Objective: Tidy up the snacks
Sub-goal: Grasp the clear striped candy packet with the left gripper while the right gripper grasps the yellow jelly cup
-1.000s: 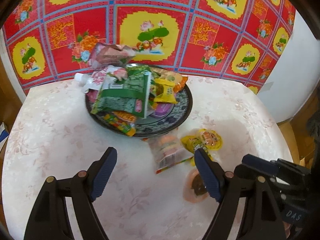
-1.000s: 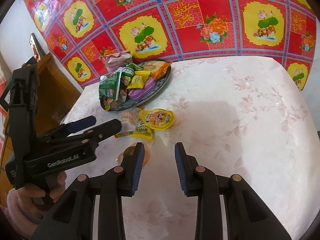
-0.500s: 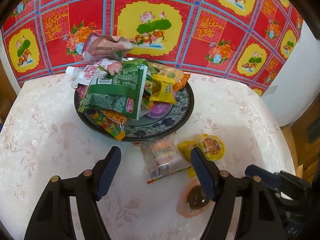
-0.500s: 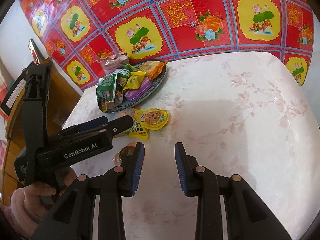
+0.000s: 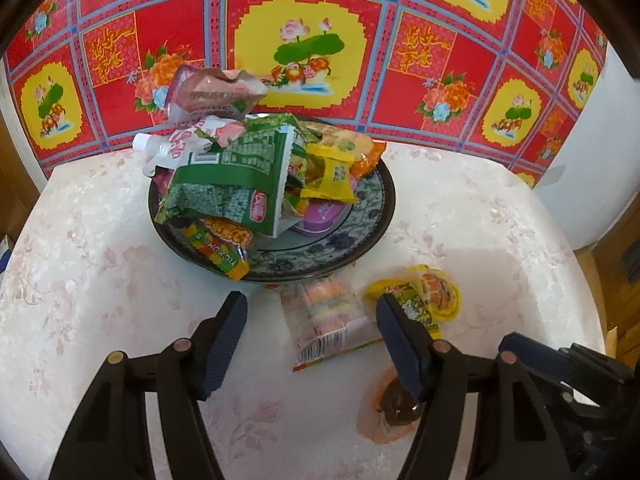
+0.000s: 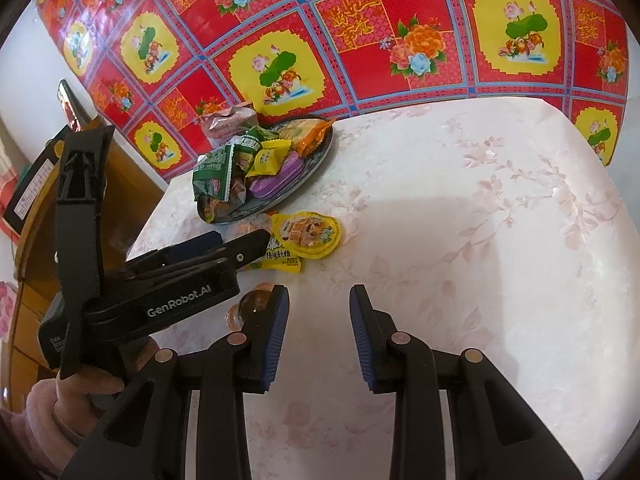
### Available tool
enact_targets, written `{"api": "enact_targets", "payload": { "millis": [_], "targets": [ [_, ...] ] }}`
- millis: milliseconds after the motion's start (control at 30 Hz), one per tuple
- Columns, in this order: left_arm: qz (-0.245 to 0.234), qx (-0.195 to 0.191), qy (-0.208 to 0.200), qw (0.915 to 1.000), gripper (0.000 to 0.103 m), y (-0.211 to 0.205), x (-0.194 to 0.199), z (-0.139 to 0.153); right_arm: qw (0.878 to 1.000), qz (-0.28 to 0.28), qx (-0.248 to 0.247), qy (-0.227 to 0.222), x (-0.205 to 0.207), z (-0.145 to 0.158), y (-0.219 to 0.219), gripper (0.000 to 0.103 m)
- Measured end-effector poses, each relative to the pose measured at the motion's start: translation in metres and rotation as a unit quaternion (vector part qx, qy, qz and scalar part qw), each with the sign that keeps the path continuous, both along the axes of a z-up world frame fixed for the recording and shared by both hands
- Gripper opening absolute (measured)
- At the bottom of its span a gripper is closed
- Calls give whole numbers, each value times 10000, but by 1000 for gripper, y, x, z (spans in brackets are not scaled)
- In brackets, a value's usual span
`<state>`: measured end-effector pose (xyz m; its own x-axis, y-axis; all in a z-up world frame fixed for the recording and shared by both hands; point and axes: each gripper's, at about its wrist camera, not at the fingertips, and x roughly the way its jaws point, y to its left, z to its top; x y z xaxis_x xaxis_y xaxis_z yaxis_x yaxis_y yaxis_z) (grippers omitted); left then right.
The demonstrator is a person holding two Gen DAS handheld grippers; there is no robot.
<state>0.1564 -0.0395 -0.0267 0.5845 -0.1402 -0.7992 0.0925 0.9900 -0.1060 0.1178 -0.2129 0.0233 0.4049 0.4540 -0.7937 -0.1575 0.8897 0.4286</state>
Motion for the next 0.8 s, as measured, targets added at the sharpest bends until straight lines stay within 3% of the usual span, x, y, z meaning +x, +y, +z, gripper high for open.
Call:
{"api": "enact_targets", "payload": {
  "millis": [100, 167, 200, 367, 800],
  "targets": [
    [-8, 26, -36, 10000, 69, -1, 0, 0, 10000, -19, -15, -7, 0, 1, 0, 33],
    [-66, 45, -76, 9999, 49, -1, 0, 0, 10000, -23, -17, -3, 1, 1, -1, 33],
    [-82, 71, -86, 9999, 46, -2, -1, 0, 10000, -28, -26, -2, 1, 1, -1, 33],
    [-147, -36, -95, 9998, 38, 3, -2, 0, 10000, -7, -84, 12, 2, 2, 2, 33],
    [-129, -308, -93, 9994, 34, 27, -22, 10, 9995, 76, -292, -6, 6, 6, 14, 33]
  ]
}}
